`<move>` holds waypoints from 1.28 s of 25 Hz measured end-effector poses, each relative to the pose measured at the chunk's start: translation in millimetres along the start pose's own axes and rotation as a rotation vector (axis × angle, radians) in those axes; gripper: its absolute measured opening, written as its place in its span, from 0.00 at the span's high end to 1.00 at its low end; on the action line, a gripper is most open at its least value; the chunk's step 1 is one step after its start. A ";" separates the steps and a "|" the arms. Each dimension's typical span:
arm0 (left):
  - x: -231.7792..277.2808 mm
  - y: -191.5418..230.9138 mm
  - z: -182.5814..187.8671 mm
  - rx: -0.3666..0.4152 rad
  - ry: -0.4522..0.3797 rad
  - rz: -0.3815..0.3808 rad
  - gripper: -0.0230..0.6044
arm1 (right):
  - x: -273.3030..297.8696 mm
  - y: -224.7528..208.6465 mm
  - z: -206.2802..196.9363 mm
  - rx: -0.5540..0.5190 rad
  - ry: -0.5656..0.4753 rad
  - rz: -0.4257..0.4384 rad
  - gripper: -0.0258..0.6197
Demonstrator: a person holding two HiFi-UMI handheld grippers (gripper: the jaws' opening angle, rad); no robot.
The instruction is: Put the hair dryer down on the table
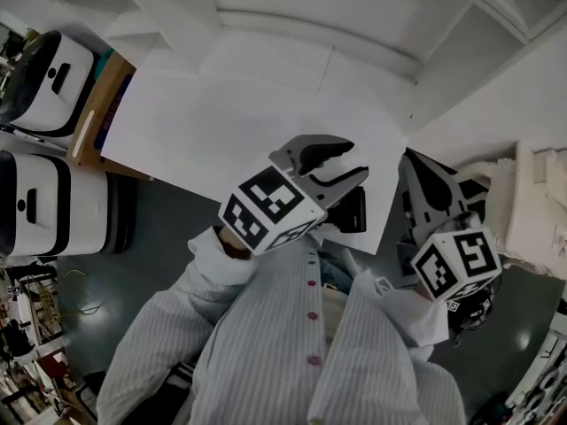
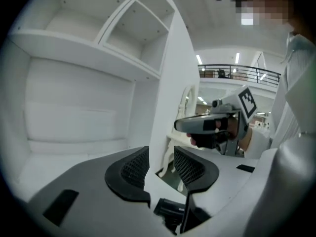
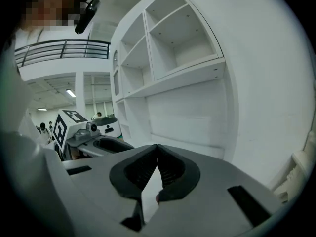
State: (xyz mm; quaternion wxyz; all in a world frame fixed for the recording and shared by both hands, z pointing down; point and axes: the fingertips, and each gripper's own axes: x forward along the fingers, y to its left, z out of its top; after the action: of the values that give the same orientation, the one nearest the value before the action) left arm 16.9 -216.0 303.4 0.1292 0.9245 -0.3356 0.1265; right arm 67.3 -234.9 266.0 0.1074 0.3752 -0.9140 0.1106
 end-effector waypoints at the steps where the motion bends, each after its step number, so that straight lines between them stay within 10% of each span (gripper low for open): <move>1: -4.8 1.1 13.2 0.006 -0.036 0.017 0.71 | 0.0 2.4 5.8 0.004 -0.021 0.014 0.94; 12: -37.9 -6.3 81.9 0.057 -0.232 0.098 0.95 | -7.6 26.4 43.6 -0.030 -0.133 0.083 0.94; 32: -43.1 -5.4 83.4 0.089 -0.210 0.096 0.95 | -5.1 35.8 47.6 -0.055 -0.127 0.078 0.94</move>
State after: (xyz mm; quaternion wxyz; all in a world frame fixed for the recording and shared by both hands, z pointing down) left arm 0.7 -213.7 210.8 0.0459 0.9204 -0.3852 0.0497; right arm 40.0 -220.2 214.8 0.0552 0.3423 -0.9357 0.0655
